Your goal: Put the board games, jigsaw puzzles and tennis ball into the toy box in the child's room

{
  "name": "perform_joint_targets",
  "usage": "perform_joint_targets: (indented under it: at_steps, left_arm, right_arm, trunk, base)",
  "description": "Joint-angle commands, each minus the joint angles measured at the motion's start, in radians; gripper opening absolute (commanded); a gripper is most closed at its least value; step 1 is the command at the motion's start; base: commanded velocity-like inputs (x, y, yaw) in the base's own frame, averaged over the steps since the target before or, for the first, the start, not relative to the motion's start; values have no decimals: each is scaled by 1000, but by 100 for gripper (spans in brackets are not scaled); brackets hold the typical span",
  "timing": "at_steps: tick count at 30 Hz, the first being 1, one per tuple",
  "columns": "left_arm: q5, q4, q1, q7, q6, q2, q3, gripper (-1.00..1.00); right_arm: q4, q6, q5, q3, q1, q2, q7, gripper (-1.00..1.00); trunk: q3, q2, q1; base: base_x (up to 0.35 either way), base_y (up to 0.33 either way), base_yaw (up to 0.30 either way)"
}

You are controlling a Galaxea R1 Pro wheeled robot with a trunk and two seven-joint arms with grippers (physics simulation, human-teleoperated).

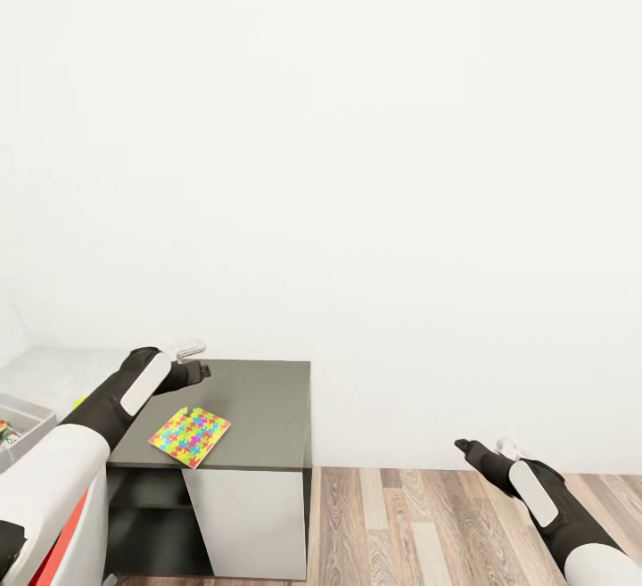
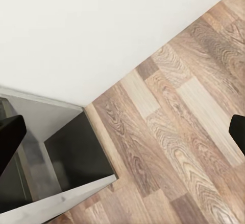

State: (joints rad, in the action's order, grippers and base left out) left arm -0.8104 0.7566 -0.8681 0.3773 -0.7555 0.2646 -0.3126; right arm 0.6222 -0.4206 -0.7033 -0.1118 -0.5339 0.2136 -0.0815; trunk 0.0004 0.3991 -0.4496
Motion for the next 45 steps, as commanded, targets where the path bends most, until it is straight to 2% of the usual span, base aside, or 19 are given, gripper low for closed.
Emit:
perform_joint_targets:
  at_steps: [1, 5, 9, 11, 16, 20, 45]
  left_arm:
    - [-10, 1, 0, 9, 0, 1, -6, 100]
    - [-10, 1, -1, 9, 1, 4, -5, 100]
    - [-9, 1, 0, 9, 29, 6, -5, 100]
    - [7, 0, 0, 9, 57, 8, -5, 100]
    - [47, 0, 0, 9, 70, 8, -5, 100]
    - [56, 0, 0, 9, 72, 7, -5, 100]
    - [60, 0, 0, 5, 74, 8, -3, 100]
  right_arm:
    - [2, -4, -11, -1, 0, 0, -8, 100]
    - [2, -5, -10, 0, 0, -6, -9, 100]
    - [2, -6, -10, 0, 0, -12, -10, 100]
    - [2, -6, -10, 1, 0, -14, -11, 100]
    - [2, -6, -10, 0, 0, -14, -11, 100]
    - [2, -6, -10, 1, 0, -14, -11, 100]
    - [1, -7, -10, 0, 0, -12, -8, 100]
  trunk:
    - [-1, 1, 0]
    - [-3, 1, 0]
    - [-7, 1, 0]
    - [-10, 1, 0]
    - [-18, 1, 0]
    - [-24, 1, 0]
    - [-66, 1, 0]
  base:
    - [0, 0, 0]
    - [0, 0, 0]
    - [0, 0, 0]
    - [0, 0, 0]
    - [0, 0, 0]
    - [0, 0, 0]
    - [0, 0, 0]
